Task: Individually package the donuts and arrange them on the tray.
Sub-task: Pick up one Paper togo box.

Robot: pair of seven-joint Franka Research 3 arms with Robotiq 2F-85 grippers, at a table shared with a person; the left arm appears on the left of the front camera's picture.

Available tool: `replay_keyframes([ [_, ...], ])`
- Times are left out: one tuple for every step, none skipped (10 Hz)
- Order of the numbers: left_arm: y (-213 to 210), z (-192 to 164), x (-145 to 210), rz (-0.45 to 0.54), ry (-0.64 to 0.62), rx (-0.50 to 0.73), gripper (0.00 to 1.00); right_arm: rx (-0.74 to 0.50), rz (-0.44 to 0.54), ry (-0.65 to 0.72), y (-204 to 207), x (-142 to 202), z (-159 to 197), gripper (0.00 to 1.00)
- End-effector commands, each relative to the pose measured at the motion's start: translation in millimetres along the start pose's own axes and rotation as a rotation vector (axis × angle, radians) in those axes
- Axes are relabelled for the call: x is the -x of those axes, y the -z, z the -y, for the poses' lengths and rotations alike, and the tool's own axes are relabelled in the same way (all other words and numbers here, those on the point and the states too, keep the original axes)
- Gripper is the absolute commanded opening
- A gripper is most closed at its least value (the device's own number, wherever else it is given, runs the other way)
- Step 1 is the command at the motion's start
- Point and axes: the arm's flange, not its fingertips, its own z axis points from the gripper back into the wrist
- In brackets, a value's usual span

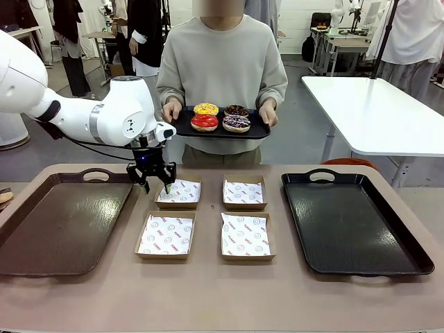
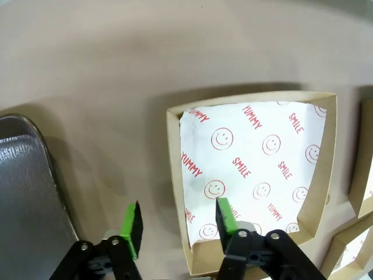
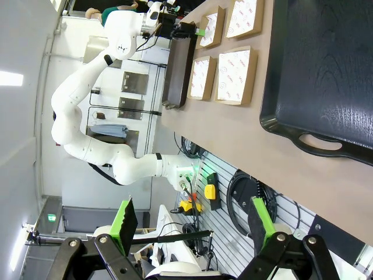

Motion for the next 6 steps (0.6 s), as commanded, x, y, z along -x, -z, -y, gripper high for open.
replay_keyframes([
  [0.7,7.1,-10.0,0.003,-0.036,-0.043,0.00,-0.012,0.005,-0.013,-0.4,-0.4,-0.1,1.00],
  [-0.1,6.8,-10.5,0.008,-0.040,-0.047,0.00,-0.012,0.005,-0.013,-0.4,-0.4,-0.1,1.00],
  [-0.6,6.9,-10.4,0.009,-0.042,-0.049,0.08,-0.012,0.005,-0.013,-0.4,-0.4,-0.1,1.00],
  [-0.7,6.3,-10.5,0.012,-0.053,-0.055,0.00,-0.012,0.005,-0.013,-0.4,-0.4,-0.1,1.00],
  [-0.1,5.8,-10.8,0.012,-0.062,-0.060,0.00,-0.012,0.005,-0.013,-0.4,-0.4,-0.1,1.00],
  [0.5,6.1,-10.9,0.008,-0.068,-0.063,0.00,-0.012,0.005,-0.013,-0.4,-0.4,-0.1,1.00],
])
